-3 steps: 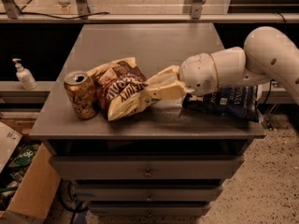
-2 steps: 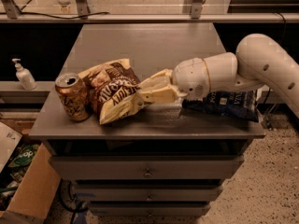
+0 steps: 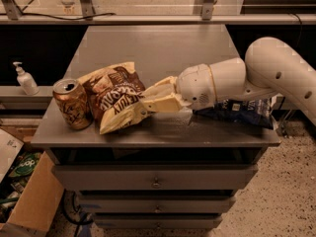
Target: Move brown chip bag near orange can
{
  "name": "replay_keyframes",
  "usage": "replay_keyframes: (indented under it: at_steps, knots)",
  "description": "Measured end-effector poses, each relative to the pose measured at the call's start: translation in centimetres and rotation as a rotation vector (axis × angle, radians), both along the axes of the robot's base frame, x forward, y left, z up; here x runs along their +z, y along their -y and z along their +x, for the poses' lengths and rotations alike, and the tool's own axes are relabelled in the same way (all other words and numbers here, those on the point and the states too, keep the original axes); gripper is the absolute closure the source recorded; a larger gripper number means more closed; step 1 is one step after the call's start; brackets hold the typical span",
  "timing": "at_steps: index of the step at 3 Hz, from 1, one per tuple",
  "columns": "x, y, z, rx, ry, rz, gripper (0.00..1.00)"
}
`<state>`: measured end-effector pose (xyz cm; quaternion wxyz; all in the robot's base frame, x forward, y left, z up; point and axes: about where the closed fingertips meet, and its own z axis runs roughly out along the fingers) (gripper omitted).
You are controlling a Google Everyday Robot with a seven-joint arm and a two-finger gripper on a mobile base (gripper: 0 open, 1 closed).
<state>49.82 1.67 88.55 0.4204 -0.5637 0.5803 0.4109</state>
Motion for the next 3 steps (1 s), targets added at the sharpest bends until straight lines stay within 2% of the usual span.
replay_keyframes:
  at_steps: [2, 3]
  knots:
    - [-0.16, -0.15, -0.11, -0.035, 0.016, -0.051, 0.13]
    - [-0.29, -0.22, -0.20, -0.040, 0.014, -0.065, 0.00]
